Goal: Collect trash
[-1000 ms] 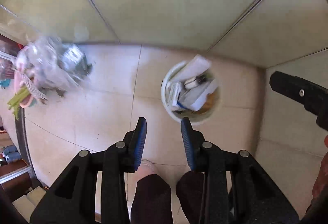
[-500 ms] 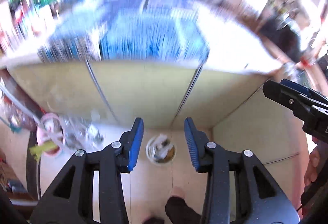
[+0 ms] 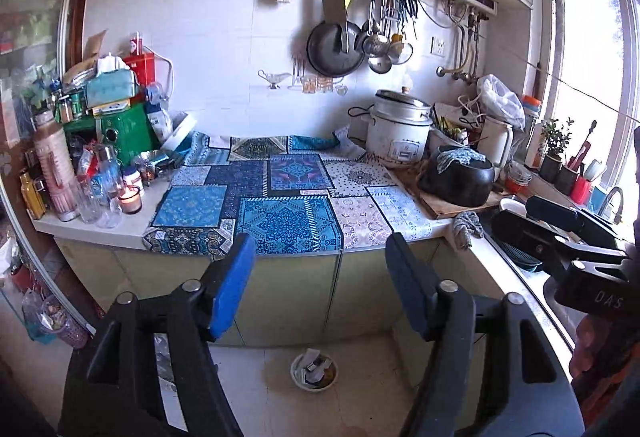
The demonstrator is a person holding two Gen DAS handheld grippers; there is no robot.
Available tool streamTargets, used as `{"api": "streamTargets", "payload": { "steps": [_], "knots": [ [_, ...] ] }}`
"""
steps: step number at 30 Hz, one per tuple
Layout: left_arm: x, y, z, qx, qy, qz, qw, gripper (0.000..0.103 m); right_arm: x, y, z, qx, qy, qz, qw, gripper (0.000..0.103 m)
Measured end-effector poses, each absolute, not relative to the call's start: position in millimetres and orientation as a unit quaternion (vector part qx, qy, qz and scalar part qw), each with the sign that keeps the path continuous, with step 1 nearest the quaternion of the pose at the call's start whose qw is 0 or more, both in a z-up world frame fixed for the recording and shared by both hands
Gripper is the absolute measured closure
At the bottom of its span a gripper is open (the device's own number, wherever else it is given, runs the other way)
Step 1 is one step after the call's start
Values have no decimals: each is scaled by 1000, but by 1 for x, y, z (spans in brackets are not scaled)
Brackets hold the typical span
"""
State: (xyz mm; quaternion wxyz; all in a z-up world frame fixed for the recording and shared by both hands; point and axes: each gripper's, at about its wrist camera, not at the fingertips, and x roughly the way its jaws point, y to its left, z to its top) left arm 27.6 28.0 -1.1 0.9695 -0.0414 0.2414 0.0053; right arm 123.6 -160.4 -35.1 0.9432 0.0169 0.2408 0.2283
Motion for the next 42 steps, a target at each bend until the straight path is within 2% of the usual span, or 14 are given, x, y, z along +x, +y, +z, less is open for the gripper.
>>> {"api": "streamTargets", "payload": {
  "steps": [2, 8, 20, 42],
  "knots": [
    [6, 29, 8, -41, 232, 10, 972, 18, 110, -162, -29, 21, 239, 225, 944, 17],
    [-45, 33, 18, -36, 211, 26, 976, 1, 73, -169, -18, 24, 228, 210, 950, 0],
    [-78, 35, 19, -44, 210, 33, 976, 1, 42, -155, -12, 20, 220, 213, 952, 0],
    [-82, 34, 25, -45, 209, 26, 976, 1, 30, -148, -7, 12, 212, 212, 954, 0]
  ]
}}
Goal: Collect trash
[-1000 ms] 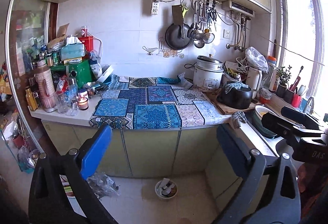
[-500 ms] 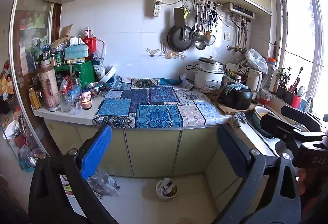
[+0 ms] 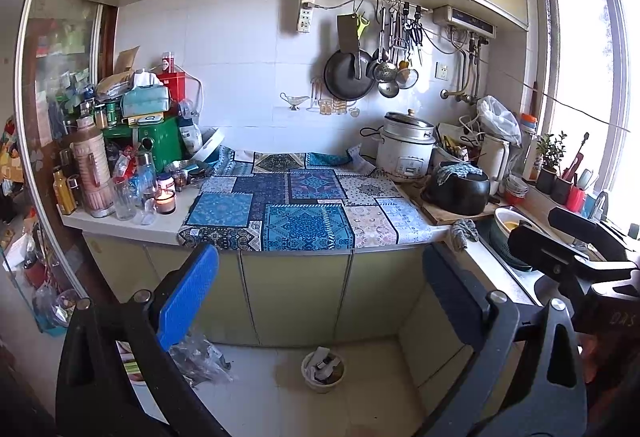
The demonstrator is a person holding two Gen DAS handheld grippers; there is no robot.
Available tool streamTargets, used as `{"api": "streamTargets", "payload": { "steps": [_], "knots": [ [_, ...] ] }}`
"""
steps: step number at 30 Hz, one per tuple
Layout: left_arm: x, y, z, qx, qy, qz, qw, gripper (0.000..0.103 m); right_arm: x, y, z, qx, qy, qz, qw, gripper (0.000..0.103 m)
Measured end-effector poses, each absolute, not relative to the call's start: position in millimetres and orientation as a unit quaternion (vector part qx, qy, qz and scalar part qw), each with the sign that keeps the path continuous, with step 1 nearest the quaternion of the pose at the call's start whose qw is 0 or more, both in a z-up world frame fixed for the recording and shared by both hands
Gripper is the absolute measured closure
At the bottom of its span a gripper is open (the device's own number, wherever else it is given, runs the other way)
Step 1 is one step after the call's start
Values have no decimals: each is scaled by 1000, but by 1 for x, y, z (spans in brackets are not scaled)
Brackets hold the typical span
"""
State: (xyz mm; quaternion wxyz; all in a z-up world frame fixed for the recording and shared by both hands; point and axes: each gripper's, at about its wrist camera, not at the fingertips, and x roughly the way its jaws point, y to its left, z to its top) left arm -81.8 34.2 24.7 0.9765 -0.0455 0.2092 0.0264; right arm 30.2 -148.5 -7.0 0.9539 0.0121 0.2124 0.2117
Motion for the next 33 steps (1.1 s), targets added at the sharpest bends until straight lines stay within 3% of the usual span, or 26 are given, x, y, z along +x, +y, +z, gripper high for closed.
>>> {"api": "streamTargets", "payload": {
  "steps": [33],
  "knots": [
    [-49, 30, 26, -47, 220, 10, 974, 1, 53, -149, -4, 26, 230, 196, 953, 0]
  ]
}}
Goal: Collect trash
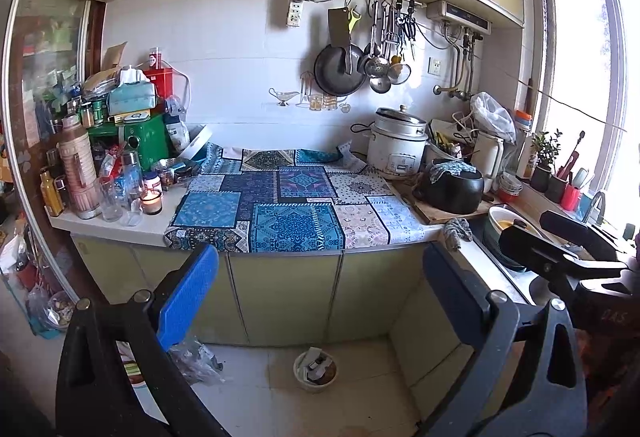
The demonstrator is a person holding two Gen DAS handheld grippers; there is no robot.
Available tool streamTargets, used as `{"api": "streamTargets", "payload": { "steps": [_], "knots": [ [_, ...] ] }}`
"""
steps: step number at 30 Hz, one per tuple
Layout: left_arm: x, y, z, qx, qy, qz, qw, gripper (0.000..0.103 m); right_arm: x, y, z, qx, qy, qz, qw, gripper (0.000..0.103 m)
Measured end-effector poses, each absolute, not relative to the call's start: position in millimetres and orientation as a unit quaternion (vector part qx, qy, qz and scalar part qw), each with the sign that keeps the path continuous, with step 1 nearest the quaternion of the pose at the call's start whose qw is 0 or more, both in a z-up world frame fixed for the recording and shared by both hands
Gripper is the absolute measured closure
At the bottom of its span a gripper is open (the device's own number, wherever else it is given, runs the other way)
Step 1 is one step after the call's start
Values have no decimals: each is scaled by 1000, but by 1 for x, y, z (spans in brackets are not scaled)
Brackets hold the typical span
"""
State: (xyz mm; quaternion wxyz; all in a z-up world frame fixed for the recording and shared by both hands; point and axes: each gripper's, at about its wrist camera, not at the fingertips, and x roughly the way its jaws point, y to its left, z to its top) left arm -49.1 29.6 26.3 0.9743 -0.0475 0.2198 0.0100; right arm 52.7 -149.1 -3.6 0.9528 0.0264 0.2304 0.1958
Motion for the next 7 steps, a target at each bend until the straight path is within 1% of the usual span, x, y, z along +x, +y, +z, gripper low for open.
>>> {"api": "streamTargets", "payload": {
  "steps": [7],
  "knots": [
    [-18, 25, 21, -46, 230, 11, 972, 1, 79, -156, -9, 29, 239, 198, 950, 0]
  ]
}}
